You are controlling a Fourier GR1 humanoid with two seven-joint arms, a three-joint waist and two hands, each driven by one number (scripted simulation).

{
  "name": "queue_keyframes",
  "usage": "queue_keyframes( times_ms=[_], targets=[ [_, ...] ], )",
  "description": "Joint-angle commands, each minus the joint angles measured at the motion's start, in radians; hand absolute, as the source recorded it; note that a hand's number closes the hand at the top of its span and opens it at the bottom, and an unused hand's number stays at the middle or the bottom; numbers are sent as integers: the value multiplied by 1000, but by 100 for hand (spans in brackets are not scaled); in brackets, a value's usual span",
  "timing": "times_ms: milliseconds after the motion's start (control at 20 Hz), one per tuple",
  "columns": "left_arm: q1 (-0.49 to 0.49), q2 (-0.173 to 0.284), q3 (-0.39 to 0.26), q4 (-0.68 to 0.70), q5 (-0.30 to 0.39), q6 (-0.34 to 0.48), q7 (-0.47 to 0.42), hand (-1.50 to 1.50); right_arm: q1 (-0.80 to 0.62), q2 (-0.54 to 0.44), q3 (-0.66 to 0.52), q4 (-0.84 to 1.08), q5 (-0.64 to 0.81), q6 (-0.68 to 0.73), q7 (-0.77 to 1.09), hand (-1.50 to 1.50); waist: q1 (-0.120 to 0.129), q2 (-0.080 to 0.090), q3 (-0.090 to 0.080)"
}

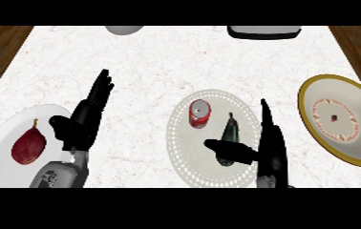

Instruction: Pick the eggplant from the placemat and place it in the bowl

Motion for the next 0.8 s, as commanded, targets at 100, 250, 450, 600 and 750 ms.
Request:
queue_keyframes(
  times_ms=[100, 250, 450, 600, 750],
  targets=[
    [4, -24, -1, 2, -35, 0, -4, 0, 34, 2, 12, 110, -96, -174, -47, -150, -1, 1, 0],
    [0, -49, -6, 7, -49, 4, -4, 0, 69, 2, 61, 79, -75, -202, -1, -150, -3, 0, 0],
    [-46, -25, 59, 18, -25, -40, 29, 0, 62, 2, 57, 216, -127, -266, -135, -150, -2, 1, 0],
    [9, -98, 4, 11, -89, 1, -7, 0, 39, 2, 115, 227, -62, -288, -63, -150, -1, 0, 0],
    [-55, -41, 68, -7, -44, -49, 63, 0, -34, 2, 17, 325, -50, -192, -10, -150, 0, 1, 0]
  ],
)
